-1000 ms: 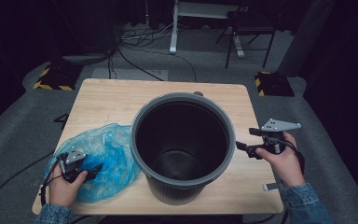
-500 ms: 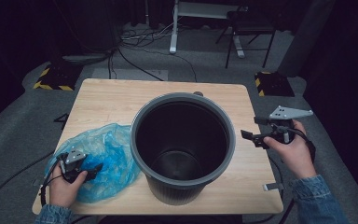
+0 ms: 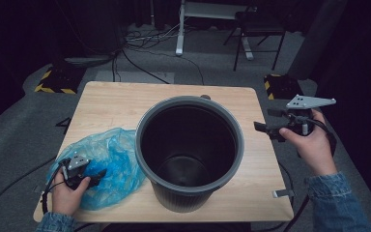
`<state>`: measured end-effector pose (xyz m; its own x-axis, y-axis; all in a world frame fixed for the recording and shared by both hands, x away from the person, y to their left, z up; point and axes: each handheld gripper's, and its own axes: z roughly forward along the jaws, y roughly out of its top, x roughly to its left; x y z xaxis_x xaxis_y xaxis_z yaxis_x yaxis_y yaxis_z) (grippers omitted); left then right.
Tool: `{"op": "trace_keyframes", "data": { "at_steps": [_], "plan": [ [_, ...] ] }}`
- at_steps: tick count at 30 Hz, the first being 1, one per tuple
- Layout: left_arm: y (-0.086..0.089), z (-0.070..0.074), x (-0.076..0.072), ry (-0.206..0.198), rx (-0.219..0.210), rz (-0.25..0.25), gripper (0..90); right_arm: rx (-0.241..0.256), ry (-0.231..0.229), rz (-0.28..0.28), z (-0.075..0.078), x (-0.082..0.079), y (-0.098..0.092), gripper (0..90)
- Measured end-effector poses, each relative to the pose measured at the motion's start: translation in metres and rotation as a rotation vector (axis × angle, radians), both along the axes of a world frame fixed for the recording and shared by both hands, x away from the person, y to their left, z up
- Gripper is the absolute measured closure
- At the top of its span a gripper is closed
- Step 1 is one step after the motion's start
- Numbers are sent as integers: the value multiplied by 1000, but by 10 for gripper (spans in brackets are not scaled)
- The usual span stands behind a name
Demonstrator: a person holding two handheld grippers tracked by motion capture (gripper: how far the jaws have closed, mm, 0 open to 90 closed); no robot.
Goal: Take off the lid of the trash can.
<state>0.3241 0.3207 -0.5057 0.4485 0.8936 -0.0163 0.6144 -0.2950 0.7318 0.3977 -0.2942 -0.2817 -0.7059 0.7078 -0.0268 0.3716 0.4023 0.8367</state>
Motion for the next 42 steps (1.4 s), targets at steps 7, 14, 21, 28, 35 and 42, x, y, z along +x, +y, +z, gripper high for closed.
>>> {"op": "trace_keyframes", "data": {
  "at_steps": [7, 14, 21, 28, 35, 42],
  "plan": [
    [0, 0, 0, 0, 0, 0, 288, -2, -22, 27, 19, 2, 8, 238],
    [0, 0, 0, 0, 3, 0, 288, 14, -46, 50, 35, 11, 18, 236],
    [0, 0, 0, 1, 3, 0, 287, 20, -84, 93, 45, 16, 32, 213],
    [0, 0, 0, 0, 5, -1, 287, -18, -144, 151, 54, 21, 57, 301],
    [0, 0, 0, 1, 4, -1, 287, -19, -148, 161, 60, 24, 79, 316],
    [0, 0, 0, 1, 4, -1, 287, -10, -98, 215, 60, 33, 101, 369]
  ]
}}
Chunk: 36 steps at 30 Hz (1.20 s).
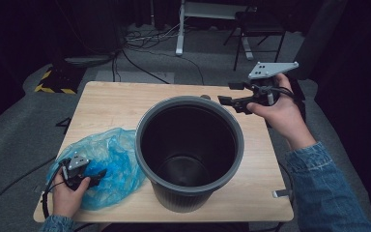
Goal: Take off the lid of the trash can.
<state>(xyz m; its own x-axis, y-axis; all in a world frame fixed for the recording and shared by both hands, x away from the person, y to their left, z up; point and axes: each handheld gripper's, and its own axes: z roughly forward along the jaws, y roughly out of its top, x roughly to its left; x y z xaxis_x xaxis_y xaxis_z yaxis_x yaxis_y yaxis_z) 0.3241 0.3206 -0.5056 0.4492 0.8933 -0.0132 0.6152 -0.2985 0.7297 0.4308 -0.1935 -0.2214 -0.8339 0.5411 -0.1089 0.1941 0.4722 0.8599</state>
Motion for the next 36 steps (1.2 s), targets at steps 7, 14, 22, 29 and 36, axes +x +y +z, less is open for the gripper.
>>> {"op": "trace_keyframes", "data": {
  "at_steps": [7, 14, 22, 29, 36],
  "plan": [
    [0, 0, 0, -1, -1, 0, 287, -14, 46, 52, -2, 5, 18, 407],
    [0, 0, 0, -1, -2, 0, 287, -66, 127, 71, -10, 17, 37, 473],
    [0, 0, 0, -1, -4, 0, 286, -118, 185, 101, -16, 22, 52, 638],
    [0, 0, 0, -1, -4, 0, 286, -156, 182, 111, -13, 19, 58, 745],
    [0, 0, 0, 0, -4, -1, 285, -151, 248, 99, -8, 19, 54, 764]
  ]
}}
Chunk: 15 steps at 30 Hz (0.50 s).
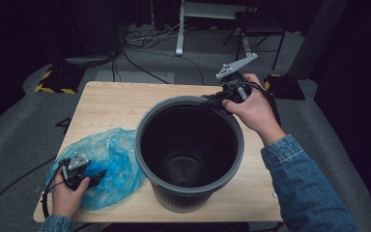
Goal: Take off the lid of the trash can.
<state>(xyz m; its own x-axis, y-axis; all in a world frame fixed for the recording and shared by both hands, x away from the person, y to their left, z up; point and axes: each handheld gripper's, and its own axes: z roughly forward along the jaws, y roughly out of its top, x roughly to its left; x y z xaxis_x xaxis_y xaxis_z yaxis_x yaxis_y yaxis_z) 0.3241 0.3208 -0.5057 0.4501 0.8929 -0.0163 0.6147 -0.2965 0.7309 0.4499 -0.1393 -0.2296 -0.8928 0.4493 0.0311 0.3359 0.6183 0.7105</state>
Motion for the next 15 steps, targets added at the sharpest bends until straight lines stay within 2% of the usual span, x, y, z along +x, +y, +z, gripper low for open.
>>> {"op": "trace_keyframes", "data": {
  "at_steps": [9, 15],
  "plan": [
    [0, 0, 0, -2, -1, 2, 285, -18, 28, -7, 0, -5, 4, 776],
    [0, 0, 0, -1, -3, 2, 285, 19, 48, -3, 4, -5, 0, 783]
  ]
}}
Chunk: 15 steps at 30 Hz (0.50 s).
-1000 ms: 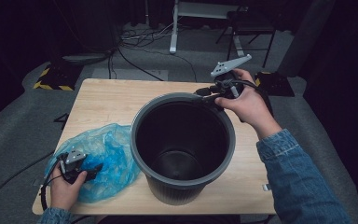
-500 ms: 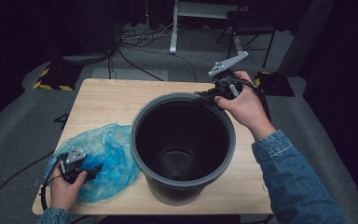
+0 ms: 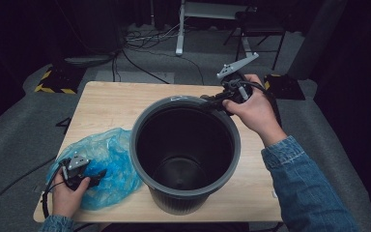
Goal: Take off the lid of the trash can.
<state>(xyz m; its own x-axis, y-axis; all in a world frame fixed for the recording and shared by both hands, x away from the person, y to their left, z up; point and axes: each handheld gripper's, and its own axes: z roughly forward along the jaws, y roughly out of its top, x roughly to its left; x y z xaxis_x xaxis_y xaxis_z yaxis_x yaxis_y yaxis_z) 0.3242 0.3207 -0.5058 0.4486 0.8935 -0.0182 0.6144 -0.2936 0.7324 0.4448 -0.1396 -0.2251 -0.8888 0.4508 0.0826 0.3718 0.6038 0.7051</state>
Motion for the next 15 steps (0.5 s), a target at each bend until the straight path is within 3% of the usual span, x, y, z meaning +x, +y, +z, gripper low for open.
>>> {"op": "trace_keyframes", "data": {
  "at_steps": [9, 15],
  "plan": [
    [0, 0, 0, 1, 1, 1, 285, -16, -2, -5, 8, -4, -1, 787],
    [0, 0, 0, 0, 0, 0, 285, -11, 14, -13, 6, -2, -1, 787]
  ]
}}
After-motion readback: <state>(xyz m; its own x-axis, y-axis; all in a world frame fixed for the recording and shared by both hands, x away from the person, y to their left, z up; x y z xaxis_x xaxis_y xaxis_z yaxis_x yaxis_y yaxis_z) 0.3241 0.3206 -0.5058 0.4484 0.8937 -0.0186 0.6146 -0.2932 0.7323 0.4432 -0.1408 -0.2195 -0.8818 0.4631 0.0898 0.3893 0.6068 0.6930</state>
